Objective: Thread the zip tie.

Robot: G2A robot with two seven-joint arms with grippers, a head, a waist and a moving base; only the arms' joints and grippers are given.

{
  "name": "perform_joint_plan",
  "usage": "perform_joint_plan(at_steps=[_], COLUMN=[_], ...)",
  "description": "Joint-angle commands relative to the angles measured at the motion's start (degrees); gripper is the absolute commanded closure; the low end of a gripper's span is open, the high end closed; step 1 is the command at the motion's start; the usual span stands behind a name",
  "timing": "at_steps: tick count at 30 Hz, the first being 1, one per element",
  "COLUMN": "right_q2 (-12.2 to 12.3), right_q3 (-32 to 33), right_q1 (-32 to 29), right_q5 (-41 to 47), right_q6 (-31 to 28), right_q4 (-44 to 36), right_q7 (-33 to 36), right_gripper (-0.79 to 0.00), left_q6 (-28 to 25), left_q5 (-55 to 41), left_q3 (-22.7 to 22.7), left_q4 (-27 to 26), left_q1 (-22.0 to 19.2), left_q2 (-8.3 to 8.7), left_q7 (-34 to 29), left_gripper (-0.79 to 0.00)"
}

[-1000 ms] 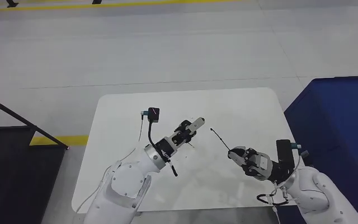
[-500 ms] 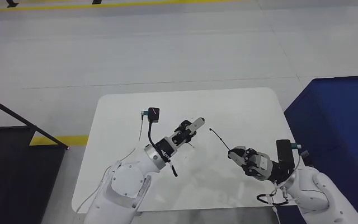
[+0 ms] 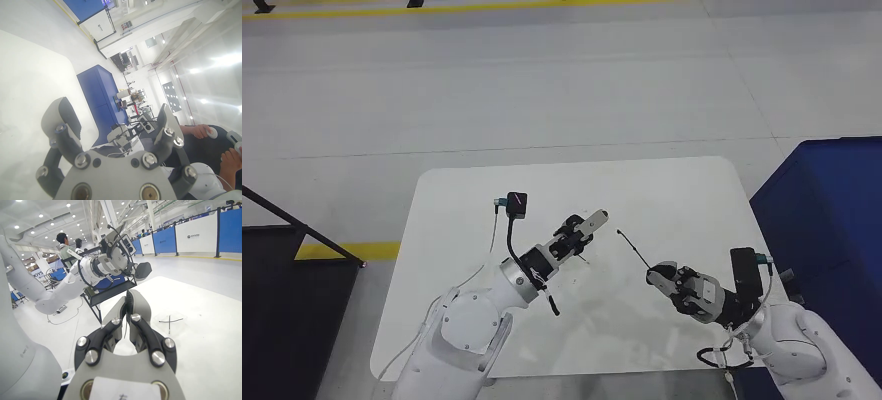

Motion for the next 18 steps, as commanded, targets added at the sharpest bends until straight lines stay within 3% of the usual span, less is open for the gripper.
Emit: perform_joint_plan(at_steps=[1, 15, 18], right_q2=[0.38, 3.11, 3.17], right_q3=[-0.27, -2.67, -2.85], right_q1=[0.56, 7.46, 7.80], right_q5=[6.61, 51.91, 53.80], right_q6=[-0.03, 6.53, 6.77], right_q4=[0.39, 3.23, 3.42], right_q7=[4.34, 35.41, 36.79], right_gripper=[0.000, 0.000, 0.000], left_q6=[0.00, 0.00, 0.00], left_q5=[0.00, 0.00, 0.00], left_q3=[0.00, 0.00, 0.00], left_q4=[0.00, 0.00, 0.00], left_q1=[0.00, 0.00, 0.00], left_q2=[0.00, 0.00, 0.00], left_q7=[0.00, 0.00, 0.00], left_gripper=[-0.785, -0.785, -0.785])
